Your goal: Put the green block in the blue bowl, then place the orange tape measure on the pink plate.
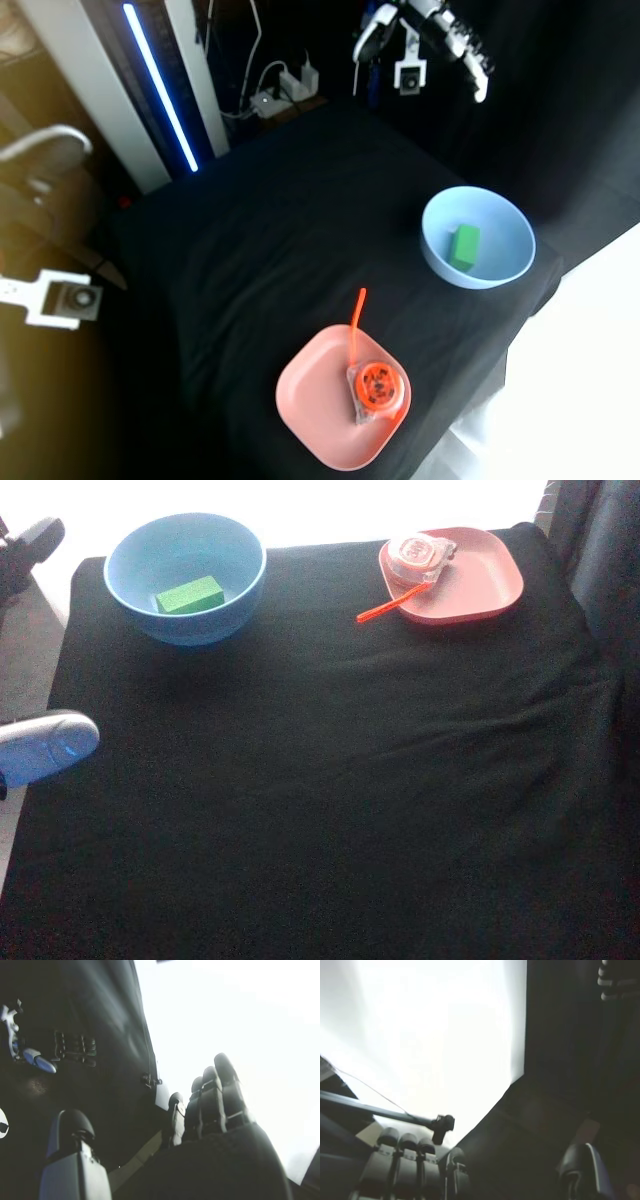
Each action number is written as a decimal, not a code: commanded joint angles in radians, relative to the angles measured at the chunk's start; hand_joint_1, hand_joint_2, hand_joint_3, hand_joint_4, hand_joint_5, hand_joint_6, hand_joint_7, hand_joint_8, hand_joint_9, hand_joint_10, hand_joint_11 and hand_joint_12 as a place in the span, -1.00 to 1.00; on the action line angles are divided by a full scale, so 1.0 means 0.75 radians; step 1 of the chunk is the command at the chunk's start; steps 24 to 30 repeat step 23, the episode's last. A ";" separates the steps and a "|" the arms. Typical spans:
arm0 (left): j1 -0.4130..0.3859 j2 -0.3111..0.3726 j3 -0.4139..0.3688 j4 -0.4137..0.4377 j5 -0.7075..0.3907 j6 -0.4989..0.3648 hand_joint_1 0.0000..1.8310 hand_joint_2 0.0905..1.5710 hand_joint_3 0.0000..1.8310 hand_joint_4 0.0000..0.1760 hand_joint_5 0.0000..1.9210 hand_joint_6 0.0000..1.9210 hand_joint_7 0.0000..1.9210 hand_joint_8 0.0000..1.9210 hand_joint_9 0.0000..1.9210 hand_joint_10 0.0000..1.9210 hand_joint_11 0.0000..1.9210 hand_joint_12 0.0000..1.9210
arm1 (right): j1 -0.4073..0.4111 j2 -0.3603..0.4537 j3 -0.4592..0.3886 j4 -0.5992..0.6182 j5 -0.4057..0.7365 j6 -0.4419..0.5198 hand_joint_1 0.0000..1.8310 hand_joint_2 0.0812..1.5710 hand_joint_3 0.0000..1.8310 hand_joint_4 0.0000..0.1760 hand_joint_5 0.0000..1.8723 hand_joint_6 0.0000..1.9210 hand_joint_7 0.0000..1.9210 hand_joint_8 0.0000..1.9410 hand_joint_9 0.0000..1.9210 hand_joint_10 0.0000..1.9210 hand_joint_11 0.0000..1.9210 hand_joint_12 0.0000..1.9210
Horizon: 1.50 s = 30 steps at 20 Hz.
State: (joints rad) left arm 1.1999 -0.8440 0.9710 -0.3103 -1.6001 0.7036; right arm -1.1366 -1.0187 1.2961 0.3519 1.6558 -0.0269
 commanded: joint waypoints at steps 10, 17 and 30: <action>-0.103 -0.075 0.049 0.068 -0.177 -0.058 -1.00 0.48 -1.00 -0.72 -0.94 -1.00 -0.81 -0.99 -0.78 -0.99 -0.99 -0.56 | 0.019 -0.027 -0.070 -0.248 0.143 0.012 -0.42 0.29 -0.99 -0.15 -0.91 -0.99 -0.91 -0.99 -0.90 -0.98 -1.00 -1.00; -0.362 -0.069 0.082 0.243 -0.177 0.066 -0.51 0.45 -1.00 -0.31 -0.95 -0.11 -0.65 -1.00 -0.58 -1.00 -0.93 0.10 | 0.284 0.078 -0.090 -0.452 0.144 -0.047 -0.22 0.72 -0.99 0.90 -0.48 0.68 -0.64 -0.93 -0.69 -0.97 -1.00 -0.13; -0.409 -0.007 0.046 0.244 -0.178 0.124 -0.06 0.43 -1.00 -1.00 -0.56 -0.10 -0.13 -0.87 -0.13 -0.91 -0.70 0.24 | 0.288 0.140 -0.123 -0.418 0.144 -0.047 -0.41 0.94 -1.00 -1.00 -0.77 -0.56 -0.66 -0.94 -0.60 -0.92 -0.97 -0.05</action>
